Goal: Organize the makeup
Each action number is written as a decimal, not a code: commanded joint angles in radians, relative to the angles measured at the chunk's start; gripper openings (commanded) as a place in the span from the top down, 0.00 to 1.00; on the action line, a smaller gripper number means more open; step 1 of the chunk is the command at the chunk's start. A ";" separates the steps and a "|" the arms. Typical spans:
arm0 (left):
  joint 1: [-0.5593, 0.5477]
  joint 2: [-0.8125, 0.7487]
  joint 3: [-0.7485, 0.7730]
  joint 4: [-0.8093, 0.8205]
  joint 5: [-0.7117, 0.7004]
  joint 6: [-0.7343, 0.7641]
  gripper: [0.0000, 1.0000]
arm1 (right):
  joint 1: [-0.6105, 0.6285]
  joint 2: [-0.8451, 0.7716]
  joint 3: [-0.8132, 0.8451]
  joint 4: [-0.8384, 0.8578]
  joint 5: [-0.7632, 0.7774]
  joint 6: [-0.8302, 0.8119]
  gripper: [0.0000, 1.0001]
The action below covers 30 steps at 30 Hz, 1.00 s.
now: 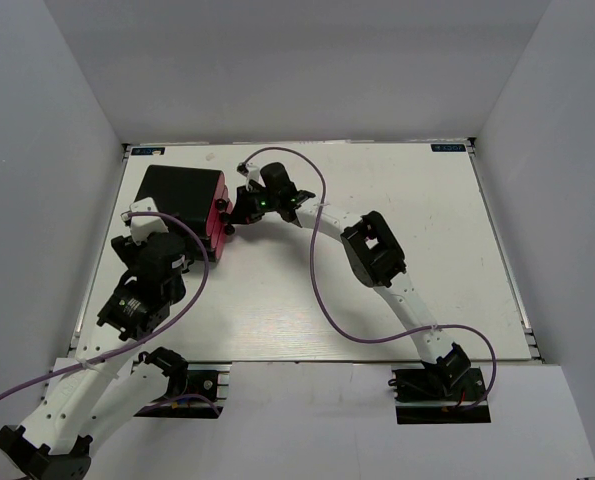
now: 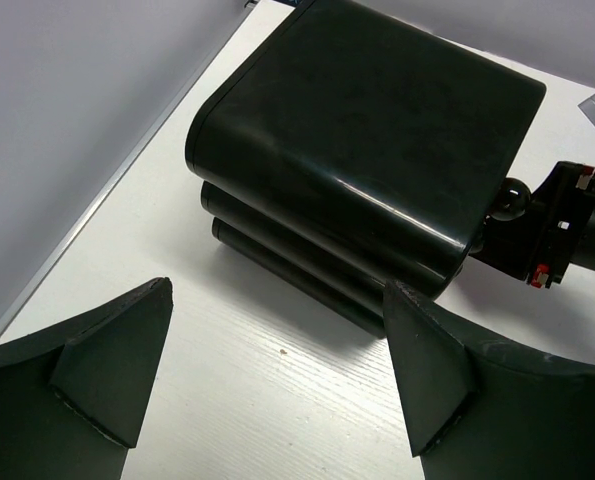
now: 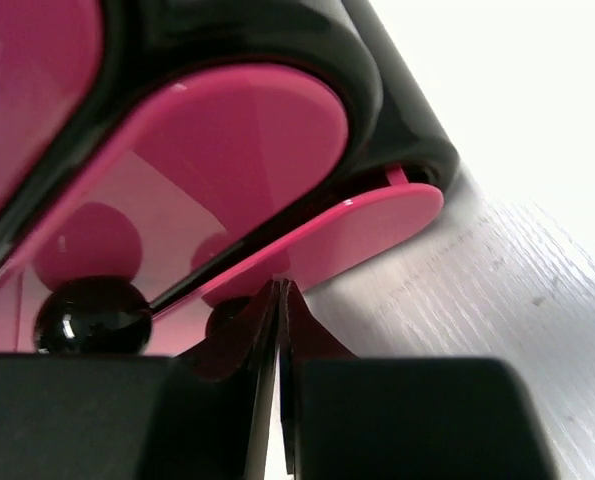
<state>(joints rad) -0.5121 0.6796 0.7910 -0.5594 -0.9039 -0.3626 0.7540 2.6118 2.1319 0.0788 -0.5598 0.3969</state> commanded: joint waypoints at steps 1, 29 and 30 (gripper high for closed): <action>0.006 0.000 -0.010 0.015 0.005 0.007 0.05 | 0.018 0.019 0.052 0.082 -0.071 0.020 0.90; 0.006 -0.058 -0.070 0.180 0.655 0.181 0.02 | -0.108 -0.638 -0.454 -0.335 0.334 -0.392 0.51; 0.006 -0.046 -0.073 0.194 0.804 0.200 0.02 | -0.117 -0.671 -0.464 -0.368 0.378 -0.392 0.50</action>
<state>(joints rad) -0.5098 0.6182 0.7338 -0.4377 -0.4801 -0.2485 0.6643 2.0792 1.6855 -0.1711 -0.3141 0.1108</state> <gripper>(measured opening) 0.980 0.487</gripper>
